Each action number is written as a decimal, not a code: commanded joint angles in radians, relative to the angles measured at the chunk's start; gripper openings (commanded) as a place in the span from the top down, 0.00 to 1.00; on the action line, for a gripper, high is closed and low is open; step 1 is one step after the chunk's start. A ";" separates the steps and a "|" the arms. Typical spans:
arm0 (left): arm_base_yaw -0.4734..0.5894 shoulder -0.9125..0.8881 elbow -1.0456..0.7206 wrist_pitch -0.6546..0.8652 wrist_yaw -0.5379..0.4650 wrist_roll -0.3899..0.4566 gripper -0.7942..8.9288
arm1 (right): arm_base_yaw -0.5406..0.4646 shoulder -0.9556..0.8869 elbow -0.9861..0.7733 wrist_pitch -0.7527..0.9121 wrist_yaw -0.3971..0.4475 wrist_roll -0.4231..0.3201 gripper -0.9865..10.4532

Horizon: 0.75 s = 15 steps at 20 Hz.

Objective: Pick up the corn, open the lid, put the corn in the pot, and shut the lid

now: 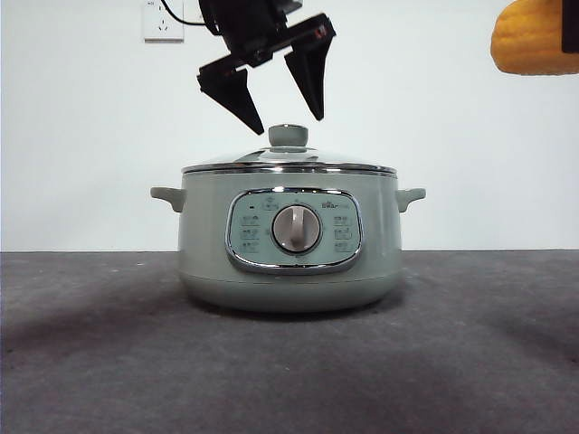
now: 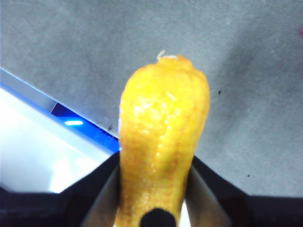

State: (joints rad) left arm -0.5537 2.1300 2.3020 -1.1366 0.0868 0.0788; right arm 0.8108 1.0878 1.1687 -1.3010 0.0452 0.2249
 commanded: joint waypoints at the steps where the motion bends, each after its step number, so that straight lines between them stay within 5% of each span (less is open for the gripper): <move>1: -0.003 0.017 -0.001 0.003 -0.002 0.001 0.28 | 0.001 0.000 -0.001 0.005 0.000 0.011 0.92; 3: -0.002 0.019 -0.001 0.000 -0.001 0.003 0.37 | 0.001 0.000 -0.001 0.007 0.000 0.011 0.92; 10: -0.002 0.040 -0.001 -0.021 -0.001 0.031 0.41 | 0.001 0.000 -0.001 0.022 0.000 0.010 0.92; 15: -0.003 0.043 -0.001 -0.014 -0.001 0.043 0.86 | 0.001 0.000 -0.001 0.022 0.000 0.011 0.92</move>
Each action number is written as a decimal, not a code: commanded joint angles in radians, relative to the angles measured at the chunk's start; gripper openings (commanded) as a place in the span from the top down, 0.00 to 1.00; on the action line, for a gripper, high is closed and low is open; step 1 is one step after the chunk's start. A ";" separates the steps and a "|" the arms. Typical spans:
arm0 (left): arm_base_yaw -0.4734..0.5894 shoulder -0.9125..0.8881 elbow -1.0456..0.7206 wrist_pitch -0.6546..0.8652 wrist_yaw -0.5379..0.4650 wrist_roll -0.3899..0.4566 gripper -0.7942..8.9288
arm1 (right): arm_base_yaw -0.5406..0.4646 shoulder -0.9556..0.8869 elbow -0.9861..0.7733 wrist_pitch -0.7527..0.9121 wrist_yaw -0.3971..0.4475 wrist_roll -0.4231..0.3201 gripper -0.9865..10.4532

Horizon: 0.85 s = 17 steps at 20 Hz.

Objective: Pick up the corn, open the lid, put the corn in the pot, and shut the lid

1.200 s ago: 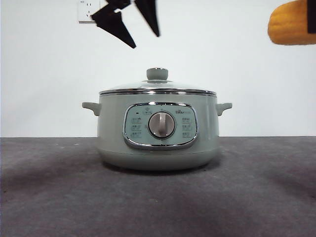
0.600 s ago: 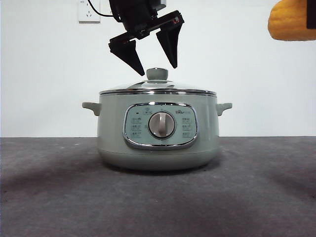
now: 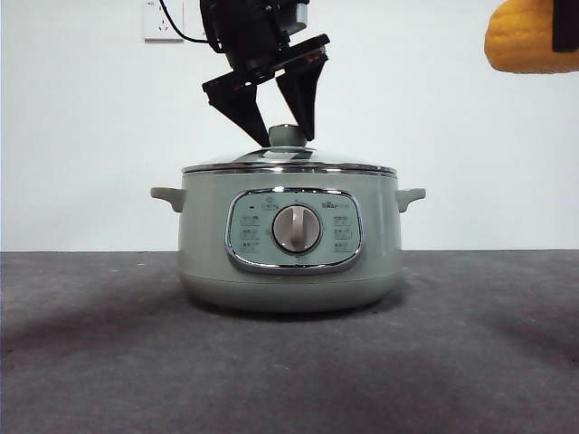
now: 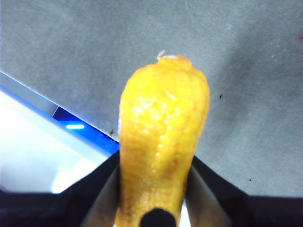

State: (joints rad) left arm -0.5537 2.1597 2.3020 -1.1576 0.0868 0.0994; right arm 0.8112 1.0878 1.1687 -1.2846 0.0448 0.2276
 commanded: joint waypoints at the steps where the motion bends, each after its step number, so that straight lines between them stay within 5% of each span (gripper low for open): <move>1: -0.002 0.014 -0.001 0.010 -0.002 0.029 0.94 | 0.000 0.000 -0.001 0.005 0.000 0.008 0.92; 11: 0.000 -0.031 0.060 0.051 -0.006 0.036 0.93 | -0.001 0.022 0.023 0.120 0.001 0.042 0.92; 17: 0.048 -0.034 0.303 -0.048 -0.066 0.036 0.93 | -0.028 0.197 0.251 0.108 0.000 0.033 0.92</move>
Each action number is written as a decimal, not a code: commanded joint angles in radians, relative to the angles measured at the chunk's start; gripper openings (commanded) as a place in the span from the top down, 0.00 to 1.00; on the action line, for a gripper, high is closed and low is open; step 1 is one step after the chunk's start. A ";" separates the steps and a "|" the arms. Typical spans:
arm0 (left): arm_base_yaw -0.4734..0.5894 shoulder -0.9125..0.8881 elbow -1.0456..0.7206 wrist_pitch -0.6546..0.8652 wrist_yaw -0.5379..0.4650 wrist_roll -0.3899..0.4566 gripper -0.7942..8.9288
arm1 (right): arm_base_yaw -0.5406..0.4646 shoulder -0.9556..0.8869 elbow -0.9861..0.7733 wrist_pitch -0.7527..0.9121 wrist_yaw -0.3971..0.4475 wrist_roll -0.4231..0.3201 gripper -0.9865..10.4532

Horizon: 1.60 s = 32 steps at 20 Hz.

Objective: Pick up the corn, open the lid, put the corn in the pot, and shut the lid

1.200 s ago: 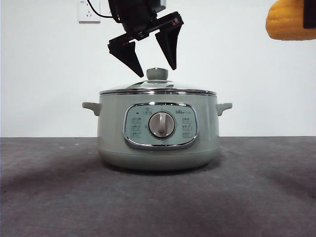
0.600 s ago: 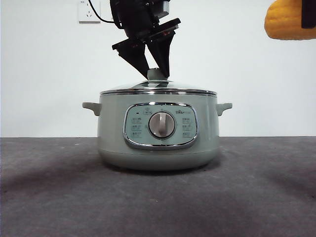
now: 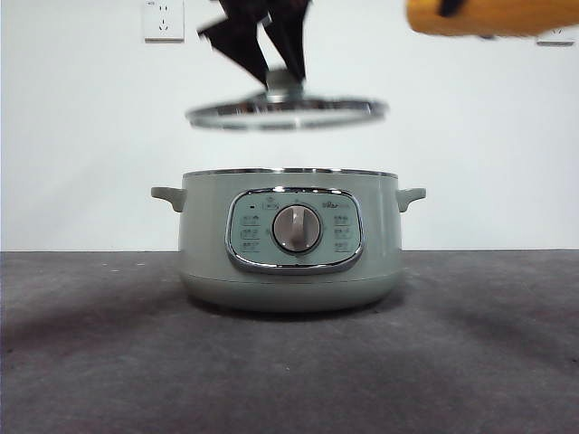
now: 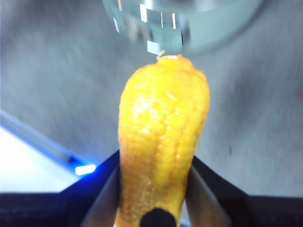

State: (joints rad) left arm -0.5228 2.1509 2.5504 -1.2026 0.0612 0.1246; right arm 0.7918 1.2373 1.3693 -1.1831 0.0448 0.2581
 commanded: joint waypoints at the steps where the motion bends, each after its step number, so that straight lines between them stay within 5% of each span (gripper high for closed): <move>1: 0.029 -0.025 0.088 -0.018 -0.071 0.011 0.93 | -0.018 0.089 0.098 0.006 -0.003 -0.003 0.92; 15: 0.340 -0.025 0.180 -0.086 -0.086 0.039 0.93 | -0.182 0.830 0.723 0.125 -0.082 -0.106 0.92; 22: 0.444 -0.025 0.180 -0.071 -0.014 0.040 0.93 | -0.185 1.036 0.748 0.208 -0.086 -0.121 0.92; 32: 0.469 -0.025 0.180 -0.072 0.013 0.040 0.93 | -0.184 1.085 0.747 0.219 -0.085 -0.103 0.91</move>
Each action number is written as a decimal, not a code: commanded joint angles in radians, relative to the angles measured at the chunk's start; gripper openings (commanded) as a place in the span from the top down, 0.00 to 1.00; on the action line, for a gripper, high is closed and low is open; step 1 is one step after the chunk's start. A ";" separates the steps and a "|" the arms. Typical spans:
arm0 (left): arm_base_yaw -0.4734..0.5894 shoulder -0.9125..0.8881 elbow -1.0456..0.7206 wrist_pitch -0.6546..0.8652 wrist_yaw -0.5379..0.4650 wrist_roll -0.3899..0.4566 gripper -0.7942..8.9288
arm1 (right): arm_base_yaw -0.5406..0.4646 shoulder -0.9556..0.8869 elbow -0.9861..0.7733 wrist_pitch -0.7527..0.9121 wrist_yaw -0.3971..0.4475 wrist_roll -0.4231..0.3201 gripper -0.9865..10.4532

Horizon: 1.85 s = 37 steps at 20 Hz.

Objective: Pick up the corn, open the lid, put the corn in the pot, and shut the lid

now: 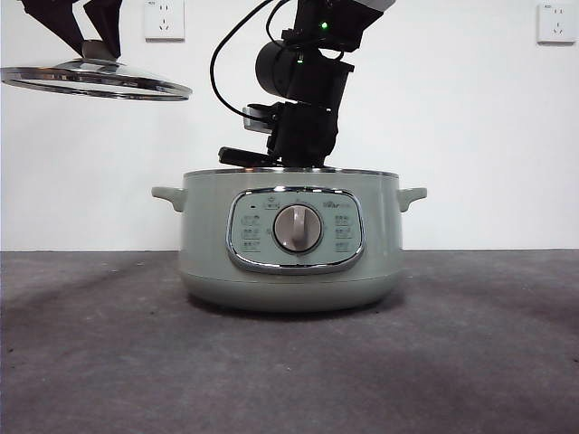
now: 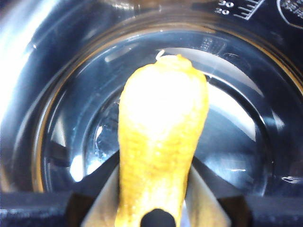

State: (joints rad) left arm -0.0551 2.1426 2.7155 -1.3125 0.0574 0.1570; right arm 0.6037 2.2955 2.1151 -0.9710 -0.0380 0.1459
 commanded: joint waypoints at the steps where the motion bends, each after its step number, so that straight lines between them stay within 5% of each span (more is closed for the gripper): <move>1: 0.001 -0.017 0.015 0.037 0.037 0.006 0.93 | 0.004 0.026 0.001 0.006 -0.003 0.011 0.91; 3: 0.002 -0.017 0.015 0.037 0.051 0.004 0.93 | 0.004 0.026 0.001 0.007 -0.002 0.014 0.87; 5: -0.001 -0.017 0.015 0.038 0.053 -0.003 0.93 | 0.004 0.026 0.001 0.035 0.024 0.061 0.55; 7: -0.012 -0.017 0.015 0.038 0.054 -0.004 0.93 | 0.011 0.018 0.001 0.055 0.030 0.084 0.44; 14: -0.065 -0.017 0.015 0.003 0.055 -0.018 0.93 | 0.104 -0.279 0.001 -0.110 0.311 0.077 0.45; 15: -0.077 -0.017 0.015 -0.003 0.055 -0.019 0.93 | 0.104 -0.339 0.001 -0.167 0.322 0.071 0.55; 17: -0.116 -0.017 0.015 -0.003 0.055 -0.024 0.93 | 0.104 -0.453 0.001 -0.272 0.332 0.057 0.92; 24: -0.271 -0.016 0.012 -0.005 0.055 -0.022 0.93 | 0.116 -0.671 -0.066 -0.408 0.432 0.037 0.92; 33: -0.430 -0.016 -0.084 -0.007 0.055 -0.026 0.93 | 0.150 -1.152 -0.704 -0.302 0.443 0.079 0.92; 37: -0.478 -0.016 -0.118 -0.007 0.055 -0.032 0.93 | 0.149 -1.298 -0.833 -0.288 0.431 0.084 0.92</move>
State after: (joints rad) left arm -0.5339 2.1426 2.5942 -1.3315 0.1081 0.1364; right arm 0.7525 0.9970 1.2907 -1.2659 0.3927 0.2161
